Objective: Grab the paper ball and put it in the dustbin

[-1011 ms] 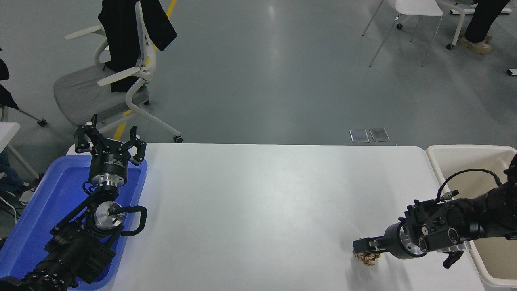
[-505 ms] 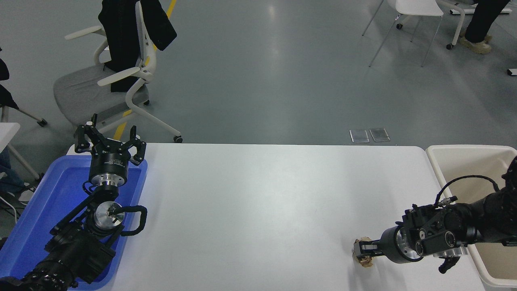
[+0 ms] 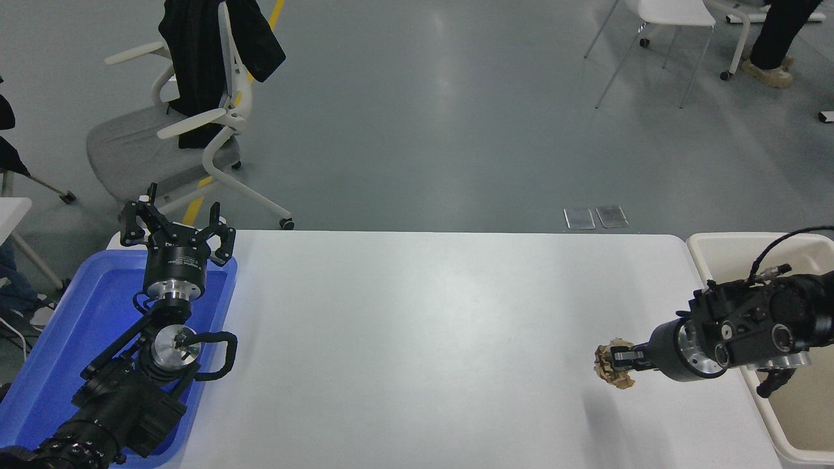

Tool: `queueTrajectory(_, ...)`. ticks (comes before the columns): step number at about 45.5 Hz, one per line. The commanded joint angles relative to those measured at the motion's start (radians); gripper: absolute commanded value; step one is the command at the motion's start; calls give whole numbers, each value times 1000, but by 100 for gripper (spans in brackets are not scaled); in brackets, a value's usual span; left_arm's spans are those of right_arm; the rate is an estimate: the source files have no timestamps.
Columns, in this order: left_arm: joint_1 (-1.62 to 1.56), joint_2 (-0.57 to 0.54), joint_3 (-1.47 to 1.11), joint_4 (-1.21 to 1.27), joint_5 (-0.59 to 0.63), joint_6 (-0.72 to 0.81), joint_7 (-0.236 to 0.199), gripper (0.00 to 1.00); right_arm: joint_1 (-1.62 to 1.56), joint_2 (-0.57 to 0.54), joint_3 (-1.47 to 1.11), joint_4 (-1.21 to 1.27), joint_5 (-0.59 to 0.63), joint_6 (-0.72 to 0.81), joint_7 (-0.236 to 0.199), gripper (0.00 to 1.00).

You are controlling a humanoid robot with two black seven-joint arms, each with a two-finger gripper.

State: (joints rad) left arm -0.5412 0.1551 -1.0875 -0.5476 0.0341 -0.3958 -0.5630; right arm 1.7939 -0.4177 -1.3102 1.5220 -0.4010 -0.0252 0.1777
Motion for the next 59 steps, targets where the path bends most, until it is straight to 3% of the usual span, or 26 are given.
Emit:
queueTrajectory(1, 1, 1, 0, 0, 1, 0, 0, 99, 410, -41, -149, 162, -1, 125, 3, 0)
queueTrajectory(20, 4, 1, -3, 0, 1, 0, 0, 99, 803, -27, -208, 198, -4, 473, -1, 0)
queueTrajectory(30, 4, 1, -3, 0, 1, 0, 0, 99, 812, -24, -213, 196, -13, 490, -12, 0)
queueTrajectory(39, 3, 1, -2, 0, 0, 0, 0, 99, 799, -35, -323, 176, -122, 482, -10, 0)
queueTrajectory(52, 1, 1, 0, 0, 0, 0, 0, 99, 647, -269, -386, -17, -344, 467, -12, 0)
queueTrajectory(59, 1, 1, 0, 0, 0, 0, 0, 99, 425, -387, -345, -239, -363, 363, -12, 0)
